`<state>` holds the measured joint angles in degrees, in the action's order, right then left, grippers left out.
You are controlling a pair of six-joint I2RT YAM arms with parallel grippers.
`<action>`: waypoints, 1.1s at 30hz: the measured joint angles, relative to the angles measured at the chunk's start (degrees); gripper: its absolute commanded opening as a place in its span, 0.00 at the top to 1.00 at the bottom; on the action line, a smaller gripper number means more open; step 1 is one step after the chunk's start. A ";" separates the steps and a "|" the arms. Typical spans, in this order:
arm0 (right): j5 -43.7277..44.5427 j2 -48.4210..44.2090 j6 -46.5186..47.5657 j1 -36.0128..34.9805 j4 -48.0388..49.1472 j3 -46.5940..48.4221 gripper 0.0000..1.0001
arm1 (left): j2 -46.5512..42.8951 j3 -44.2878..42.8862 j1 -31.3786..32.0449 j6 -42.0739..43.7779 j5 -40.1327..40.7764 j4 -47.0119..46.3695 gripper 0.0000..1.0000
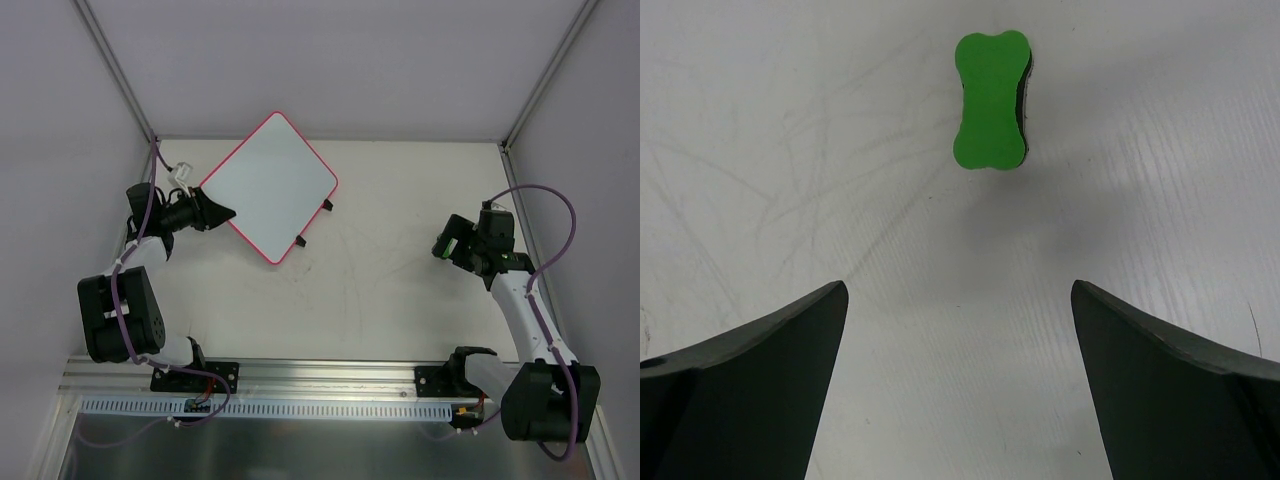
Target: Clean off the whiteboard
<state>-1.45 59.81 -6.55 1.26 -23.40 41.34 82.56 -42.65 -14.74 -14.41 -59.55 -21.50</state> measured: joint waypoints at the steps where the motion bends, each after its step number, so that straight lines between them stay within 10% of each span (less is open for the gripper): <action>1: 0.00 -0.04 0.00 0.00 0.00 0.00 0.01 | 0.09 0.00 0.00 0.22 0.00 0.11 0.70; 6: -0.02 -0.46 0.00 0.00 0.04 -0.09 0.01 | 0.59 0.00 -0.37 0.81 0.02 0.46 0.68; 28: -0.07 -2.45 -0.02 0.00 0.04 -2.56 0.01 | 0.33 0.44 -0.35 1.81 3.69 1.36 0.01; 33: -0.07 -3.04 -0.02 0.00 0.02 -2.80 0.01 | -1.42 0.55 -0.35 1.68 6.29 2.78 0.01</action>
<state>-1.52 56.77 -6.57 1.26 -23.38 38.54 81.14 -42.11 -15.09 -12.73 -53.25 -18.72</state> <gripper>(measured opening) 0.990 0.986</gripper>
